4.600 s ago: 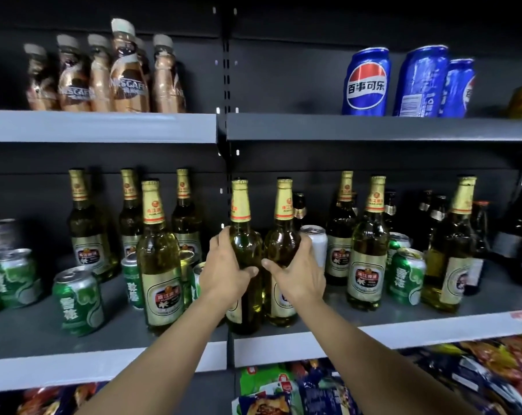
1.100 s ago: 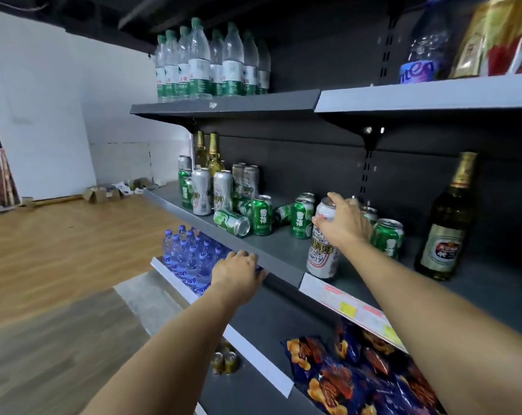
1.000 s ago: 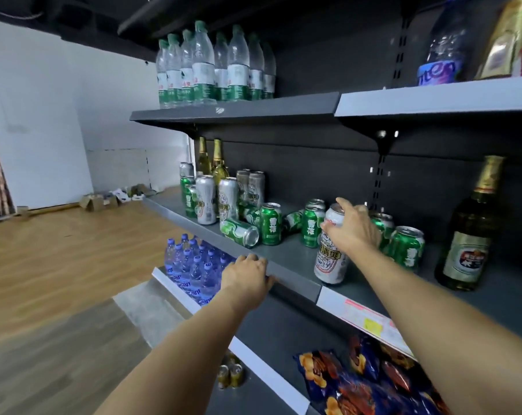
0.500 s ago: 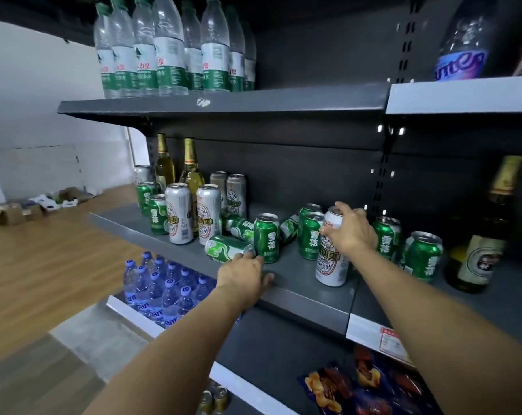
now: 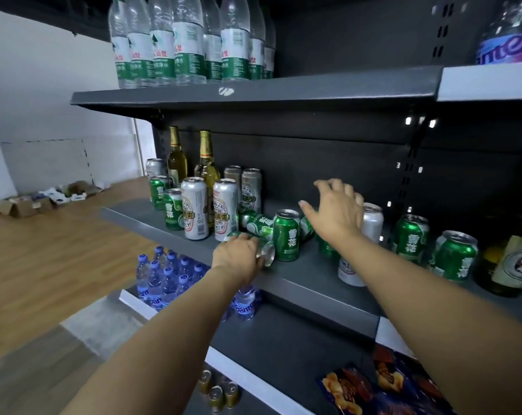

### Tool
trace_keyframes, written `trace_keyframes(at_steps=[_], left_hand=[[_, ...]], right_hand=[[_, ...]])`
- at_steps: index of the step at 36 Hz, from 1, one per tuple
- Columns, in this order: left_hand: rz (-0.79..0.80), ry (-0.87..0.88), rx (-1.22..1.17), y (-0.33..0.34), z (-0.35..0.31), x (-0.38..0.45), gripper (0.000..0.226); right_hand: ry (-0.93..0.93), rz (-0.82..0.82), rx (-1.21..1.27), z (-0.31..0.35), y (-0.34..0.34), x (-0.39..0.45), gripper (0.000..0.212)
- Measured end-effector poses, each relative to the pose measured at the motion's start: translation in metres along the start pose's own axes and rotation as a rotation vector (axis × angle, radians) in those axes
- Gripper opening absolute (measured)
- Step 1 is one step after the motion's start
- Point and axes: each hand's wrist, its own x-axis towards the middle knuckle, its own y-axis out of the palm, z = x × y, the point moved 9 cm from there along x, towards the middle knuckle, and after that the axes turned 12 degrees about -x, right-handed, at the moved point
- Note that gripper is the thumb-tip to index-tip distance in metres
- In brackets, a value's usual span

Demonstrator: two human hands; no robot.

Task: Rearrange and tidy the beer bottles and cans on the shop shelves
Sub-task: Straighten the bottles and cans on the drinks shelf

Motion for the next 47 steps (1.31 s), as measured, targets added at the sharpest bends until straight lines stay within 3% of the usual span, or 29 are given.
trace_keyframes(at_steps=[11,19,29,36,41,47], left_hand=[[-0.117,-0.011,-0.051,-0.042,0.129,0.034,0.046],[-0.234,0.064,-0.179,-0.062,0.189,0.080,0.084],[-0.216,0.110,-0.248,-0.059,0.190,0.135,0.091],[-0.179,0.041,-0.408,-0.054,0.195,0.150,0.090],[-0.239,0.012,-0.491,-0.066,0.196,0.152,0.066],[-0.241,0.081,-0.496,-0.067,0.170,0.149,0.067]], right_hand=[[-0.024,0.180,0.070,0.134,0.045,0.037,0.057],[0.096,0.416,0.182,0.184,0.096,0.064,0.090],[0.266,0.415,0.364,0.195,0.128,0.089,0.103],[0.284,0.355,0.300,0.191,0.137,0.097,0.071],[0.318,0.391,0.195,0.171,0.128,0.097,0.065],[0.386,0.440,0.162,0.126,0.117,0.092,0.067]])
